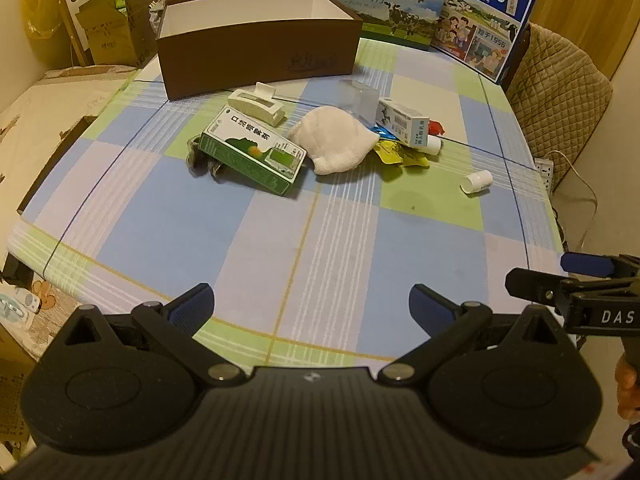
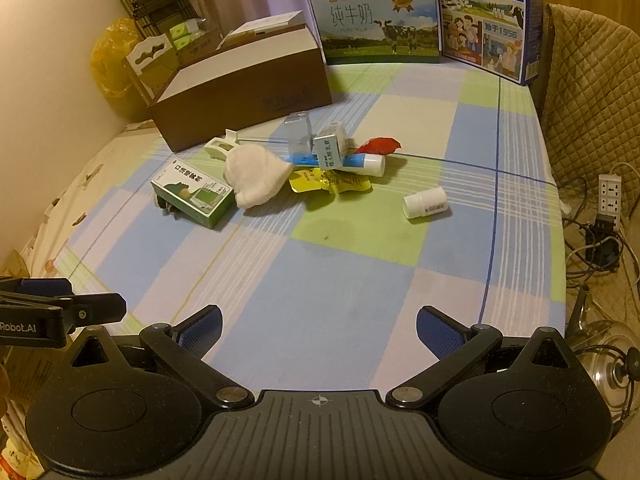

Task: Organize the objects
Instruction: 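Move both tools toward the cluttered objects on the table, then grasp the white pill bottle with the right tool while the left tool grasps the green mouthwash box, then carry the pill bottle and mouthwash box with both tools into the brown box, then open the right tool releasing the bottle while the left tool releases the mouthwash box, then move both tools back toward the remaining objects on the table, then grasp the dark scrunchie with the left tool while the right tool grasps the clear case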

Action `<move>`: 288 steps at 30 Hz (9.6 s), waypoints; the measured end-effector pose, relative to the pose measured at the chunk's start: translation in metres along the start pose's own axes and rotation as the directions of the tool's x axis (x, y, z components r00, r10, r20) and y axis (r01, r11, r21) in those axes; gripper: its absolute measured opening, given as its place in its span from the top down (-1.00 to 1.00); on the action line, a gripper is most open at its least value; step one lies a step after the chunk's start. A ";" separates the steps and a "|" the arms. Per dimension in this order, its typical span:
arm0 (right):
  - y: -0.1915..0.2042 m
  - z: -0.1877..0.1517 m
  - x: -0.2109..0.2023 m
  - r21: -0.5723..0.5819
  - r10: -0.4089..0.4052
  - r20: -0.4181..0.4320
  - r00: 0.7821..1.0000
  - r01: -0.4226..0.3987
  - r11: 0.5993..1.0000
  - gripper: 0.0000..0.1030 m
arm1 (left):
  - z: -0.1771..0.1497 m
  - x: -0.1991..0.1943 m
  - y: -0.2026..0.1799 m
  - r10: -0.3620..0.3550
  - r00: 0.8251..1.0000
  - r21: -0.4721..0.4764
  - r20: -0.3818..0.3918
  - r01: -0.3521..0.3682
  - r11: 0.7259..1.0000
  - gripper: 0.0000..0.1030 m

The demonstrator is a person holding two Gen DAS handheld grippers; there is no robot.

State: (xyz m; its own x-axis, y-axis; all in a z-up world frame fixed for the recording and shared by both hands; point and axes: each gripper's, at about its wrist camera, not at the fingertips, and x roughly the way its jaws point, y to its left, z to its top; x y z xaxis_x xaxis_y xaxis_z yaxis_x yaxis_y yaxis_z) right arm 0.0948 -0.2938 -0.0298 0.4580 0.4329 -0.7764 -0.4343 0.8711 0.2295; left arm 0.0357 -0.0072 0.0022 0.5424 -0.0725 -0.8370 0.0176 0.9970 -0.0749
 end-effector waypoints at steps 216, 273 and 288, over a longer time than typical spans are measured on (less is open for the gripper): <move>0.074 0.326 0.227 -0.109 -0.038 0.150 0.988 0.055 0.992 -0.35 | 0.365 0.196 0.193 -0.043 0.990 -0.070 0.132 0.053 0.996 -0.80; 0.017 0.147 0.114 0.035 -0.024 0.048 0.999 0.022 0.999 -0.35 | 0.149 0.164 0.134 -0.001 0.996 -0.055 -0.086 -0.004 0.998 -0.70; 0.012 0.144 0.120 0.056 -0.033 0.019 0.999 0.032 0.998 -0.35 | 0.145 0.202 0.128 -0.010 0.993 0.008 -0.115 0.011 1.000 -0.30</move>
State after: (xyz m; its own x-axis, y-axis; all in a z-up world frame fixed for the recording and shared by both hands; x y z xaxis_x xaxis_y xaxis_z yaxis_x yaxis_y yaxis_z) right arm 0.2560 -0.1981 -0.0360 0.4869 0.4087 -0.7720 -0.3752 0.8960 0.2377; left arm 0.2696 0.1096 -0.0979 0.4422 -0.0847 -0.8929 0.0298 0.9964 -0.0798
